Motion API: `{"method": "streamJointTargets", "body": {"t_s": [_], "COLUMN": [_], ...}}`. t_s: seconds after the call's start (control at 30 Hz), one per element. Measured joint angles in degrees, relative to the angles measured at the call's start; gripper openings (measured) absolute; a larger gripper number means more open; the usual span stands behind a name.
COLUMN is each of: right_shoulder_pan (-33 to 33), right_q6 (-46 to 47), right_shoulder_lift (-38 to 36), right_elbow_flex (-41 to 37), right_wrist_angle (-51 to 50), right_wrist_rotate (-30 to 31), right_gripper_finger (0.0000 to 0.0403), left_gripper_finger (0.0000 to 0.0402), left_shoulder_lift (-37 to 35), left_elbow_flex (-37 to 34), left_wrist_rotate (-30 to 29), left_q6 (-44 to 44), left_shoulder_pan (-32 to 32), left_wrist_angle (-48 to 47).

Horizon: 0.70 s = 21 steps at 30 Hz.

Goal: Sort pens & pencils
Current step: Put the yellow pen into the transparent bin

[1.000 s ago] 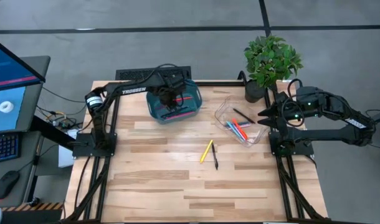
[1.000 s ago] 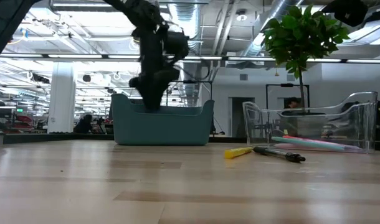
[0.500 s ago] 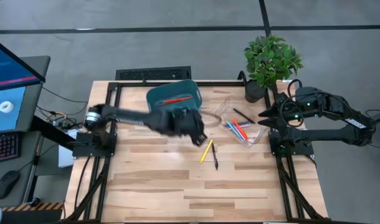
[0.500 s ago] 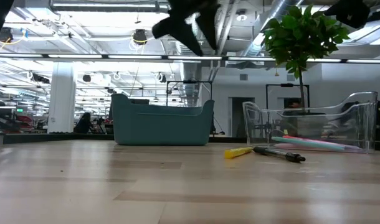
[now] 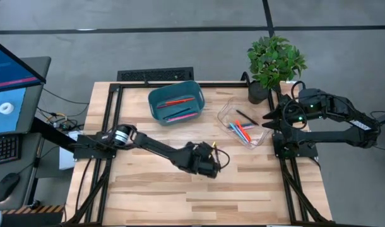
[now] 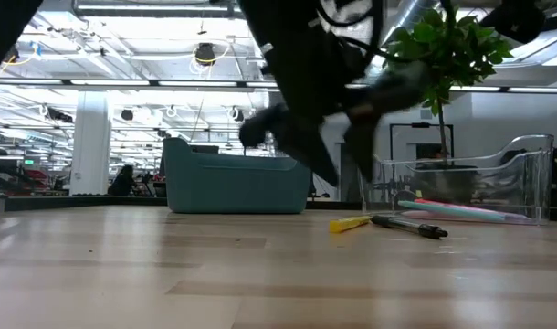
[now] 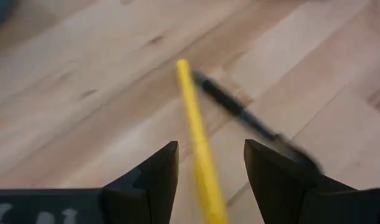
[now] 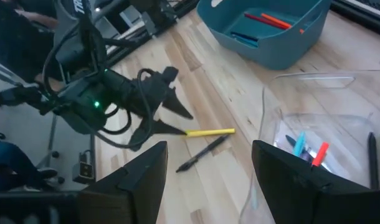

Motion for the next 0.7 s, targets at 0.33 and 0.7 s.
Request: {"method": "streamJointTargets", "body": {"t_s": [0.33,0.7], "right_shoulder_pan": [0.0,0.0], "right_q6": [-1.2,-1.3], "right_shoulder_lift": [0.0,0.0], "right_elbow_flex": [0.0,0.0], "right_wrist_angle": [-3.3,-3.9], "right_wrist_rotate": [-0.7,-0.9], "right_gripper_finger": [0.0254,0.0254], "left_gripper_finger": [0.0173,0.003], "left_shoulder_lift": [6.6,7.3], "left_elbow_flex": [0.1,0.0], "left_wrist_rotate": [-0.7,6.3], "left_q6": [-0.6,1.3], "left_shoulder_pan": [0.0,0.7], "left_wrist_angle": [3.4,2.2]}}
